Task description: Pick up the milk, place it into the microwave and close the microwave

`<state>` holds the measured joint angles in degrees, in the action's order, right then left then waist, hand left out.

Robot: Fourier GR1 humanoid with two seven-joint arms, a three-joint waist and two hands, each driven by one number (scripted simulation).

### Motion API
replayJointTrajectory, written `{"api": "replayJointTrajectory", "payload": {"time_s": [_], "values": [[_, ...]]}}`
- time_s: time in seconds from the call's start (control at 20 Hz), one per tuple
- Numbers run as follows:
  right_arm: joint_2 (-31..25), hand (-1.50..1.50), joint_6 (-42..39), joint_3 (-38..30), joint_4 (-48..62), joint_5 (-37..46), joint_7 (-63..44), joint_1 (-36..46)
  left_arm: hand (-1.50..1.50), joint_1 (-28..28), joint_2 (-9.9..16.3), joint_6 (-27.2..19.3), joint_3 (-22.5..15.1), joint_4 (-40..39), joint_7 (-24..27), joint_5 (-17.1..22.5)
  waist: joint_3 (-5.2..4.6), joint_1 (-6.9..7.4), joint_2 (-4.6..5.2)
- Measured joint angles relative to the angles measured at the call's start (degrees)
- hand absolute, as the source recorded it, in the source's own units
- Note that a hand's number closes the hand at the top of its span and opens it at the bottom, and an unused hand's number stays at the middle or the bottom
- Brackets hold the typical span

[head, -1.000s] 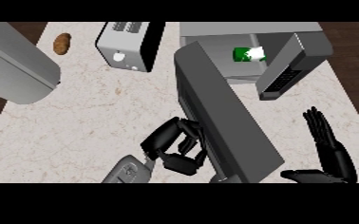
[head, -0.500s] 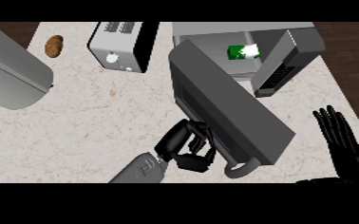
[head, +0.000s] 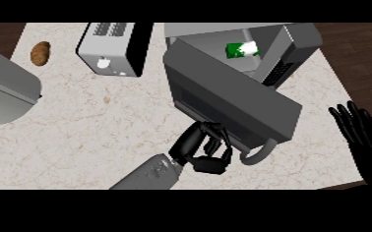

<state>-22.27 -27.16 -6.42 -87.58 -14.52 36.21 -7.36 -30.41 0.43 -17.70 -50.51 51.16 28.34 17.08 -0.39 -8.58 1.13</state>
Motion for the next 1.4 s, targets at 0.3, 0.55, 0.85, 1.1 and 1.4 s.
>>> {"api": "replayJointTrajectory", "payload": {"time_s": [0.3,0.55,0.85,1.1,1.4], "values": [[-2.04,-1.50,-1.80,0.80,-4.54,-2.41,-3.35,0.48,1.50,-2.93,-0.02,-5.66,-1.71,1.33,1.22,7.44,-0.06,-2.08,0.41],[-4.34,-1.50,-2.74,0.15,-6.69,-3.51,-5.14,1.87,1.50,-5.73,-0.19,-12.31,-0.93,1.87,1.49,12.93,-0.06,-3.31,0.73],[-6.82,-1.50,-3.52,-1.80,-7.86,-5.77,-6.65,4.41,-1.50,-9.88,-0.39,-17.74,-0.53,0.57,0.57,18.56,0.00,-5.07,1.33],[-10.99,1.50,-0.94,-5.67,-9.74,-1.64,-5.99,7.77,-1.50,-12.99,-0.45,-20.83,0.13,-1.43,-0.78,22.44,-0.02,-6.78,1.69],[-14.78,1.50,2.17,-8.64,-10.81,3.38,-5.39,11.67,-1.50,-15.44,-0.45,-23.52,1.96,-1.84,0.03,27.50,-0.04,-7.37,2.52]]}}
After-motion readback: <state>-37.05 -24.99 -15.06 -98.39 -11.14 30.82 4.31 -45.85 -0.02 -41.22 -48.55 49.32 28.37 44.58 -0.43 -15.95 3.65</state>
